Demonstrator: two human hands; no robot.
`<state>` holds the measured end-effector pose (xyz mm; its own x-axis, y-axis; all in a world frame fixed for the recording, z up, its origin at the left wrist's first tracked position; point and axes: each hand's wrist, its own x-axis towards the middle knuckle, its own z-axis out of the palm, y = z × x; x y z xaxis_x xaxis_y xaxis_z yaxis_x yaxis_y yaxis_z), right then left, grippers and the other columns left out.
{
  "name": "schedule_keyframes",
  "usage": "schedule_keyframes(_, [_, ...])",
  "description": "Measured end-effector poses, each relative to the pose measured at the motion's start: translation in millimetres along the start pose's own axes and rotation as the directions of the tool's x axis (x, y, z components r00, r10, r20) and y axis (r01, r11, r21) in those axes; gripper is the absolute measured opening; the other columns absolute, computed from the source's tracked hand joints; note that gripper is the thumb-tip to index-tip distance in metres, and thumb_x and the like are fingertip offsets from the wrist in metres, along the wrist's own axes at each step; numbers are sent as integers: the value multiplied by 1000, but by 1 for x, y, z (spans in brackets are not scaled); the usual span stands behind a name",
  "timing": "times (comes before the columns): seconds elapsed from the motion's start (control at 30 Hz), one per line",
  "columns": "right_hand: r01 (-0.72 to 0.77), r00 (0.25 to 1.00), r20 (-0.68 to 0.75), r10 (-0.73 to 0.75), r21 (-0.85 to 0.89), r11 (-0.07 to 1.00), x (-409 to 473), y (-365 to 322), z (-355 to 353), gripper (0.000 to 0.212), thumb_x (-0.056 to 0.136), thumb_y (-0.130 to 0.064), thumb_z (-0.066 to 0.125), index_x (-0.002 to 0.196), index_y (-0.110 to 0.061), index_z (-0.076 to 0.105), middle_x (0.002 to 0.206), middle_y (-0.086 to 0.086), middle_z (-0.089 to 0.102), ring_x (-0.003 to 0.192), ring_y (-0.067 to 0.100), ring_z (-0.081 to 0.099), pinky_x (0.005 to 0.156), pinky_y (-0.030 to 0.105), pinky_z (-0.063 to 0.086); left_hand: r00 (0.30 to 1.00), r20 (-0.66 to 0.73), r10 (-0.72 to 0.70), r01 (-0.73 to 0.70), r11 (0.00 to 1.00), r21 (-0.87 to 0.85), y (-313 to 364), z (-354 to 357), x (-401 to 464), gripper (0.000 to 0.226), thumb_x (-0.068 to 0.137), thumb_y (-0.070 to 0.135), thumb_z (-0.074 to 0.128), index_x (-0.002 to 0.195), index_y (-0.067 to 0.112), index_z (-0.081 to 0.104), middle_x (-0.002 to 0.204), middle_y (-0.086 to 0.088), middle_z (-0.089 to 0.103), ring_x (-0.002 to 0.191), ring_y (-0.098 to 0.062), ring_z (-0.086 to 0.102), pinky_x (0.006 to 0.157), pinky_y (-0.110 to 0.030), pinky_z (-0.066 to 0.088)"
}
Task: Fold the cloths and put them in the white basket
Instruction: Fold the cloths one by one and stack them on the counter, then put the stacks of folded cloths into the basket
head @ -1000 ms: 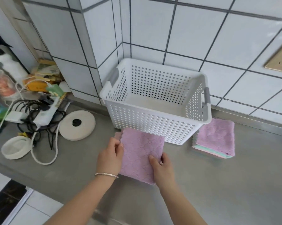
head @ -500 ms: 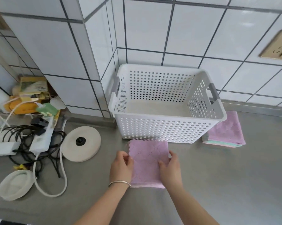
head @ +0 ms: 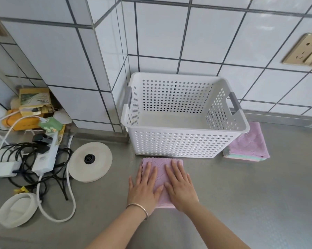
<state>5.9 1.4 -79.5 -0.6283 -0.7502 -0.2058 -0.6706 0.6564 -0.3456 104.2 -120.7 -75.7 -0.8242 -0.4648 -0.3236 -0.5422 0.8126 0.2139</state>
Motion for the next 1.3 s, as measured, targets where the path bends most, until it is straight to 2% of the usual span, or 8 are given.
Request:
schedule_keyframes(0.1, [9,998,-66,5,214,977,-2,1,-3,79,76,-72,-8,142,-29,-7,150,-15,-17,138,1,-21,118,25,4,999,-18,45,-47,982,-184,2,-2,3,87,67,69,-2,146,33,-3,147,10,-28,144,-12,-10,119,-43,11])
schedule_keyframes(0.2, [-93,963,-195,186,410,908,-5,-6,-3,65,92,-43,32,148,-18,12,155,-8,7,141,6,8,114,17,8,989,-109,-104,34,860,-510,5,-7,-1,83,80,56,47,147,25,10,158,-2,-7,146,-19,6,119,-30,12])
schedule_keyframes(0.3, [-352,877,-49,478,612,708,-5,-13,-8,65,92,-30,51,145,-8,21,149,7,26,136,22,29,111,31,25,918,41,-394,295,612,-734,7,-10,3,92,72,36,73,143,7,23,147,-14,25,136,-26,30,114,-34,25])
schedule_keyframes(0.5, [-540,762,183,621,710,452,-1,-20,-11,46,91,-40,47,120,-5,52,124,13,51,113,30,50,101,42,39,909,130,-396,346,543,-765,10,-9,-5,74,63,52,57,123,8,54,132,-12,43,124,-29,44,109,-35,32])
schedule_keyframes(0.7, [-586,750,311,584,723,367,-10,-20,-12,57,95,-41,39,135,-1,37,136,15,36,124,31,42,106,37,32,913,139,-384,357,586,-727,5,-9,-1,45,88,37,53,124,9,54,130,-18,50,122,-32,47,104,-34,35])
schedule_keyframes(0.93, [-366,857,96,507,805,466,-43,-40,-31,29,96,-27,45,72,-12,43,85,8,48,79,20,47,69,29,37,942,111,-317,299,636,-711,4,-47,-17,24,92,36,46,104,18,56,110,-11,62,111,-30,55,84,-29,39])
schedule_keyframes(1.17, [-63,852,-205,482,873,483,-77,-67,-73,15,95,-21,47,82,-28,43,93,0,47,88,4,49,79,21,33,945,-210,-252,1,640,-768,17,-103,-61,9,87,39,53,86,32,59,84,7,67,82,-16,59,69,-26,40])
schedule_keyframes(1.3, [213,800,-442,406,842,496,-83,-80,-107,14,86,-33,44,99,-40,44,103,-14,49,96,-18,47,83,-1,33,900,-382,-208,-182,618,-765,26,-146,-74,42,72,54,50,108,37,63,82,19,67,75,6,59,64,-6,42])
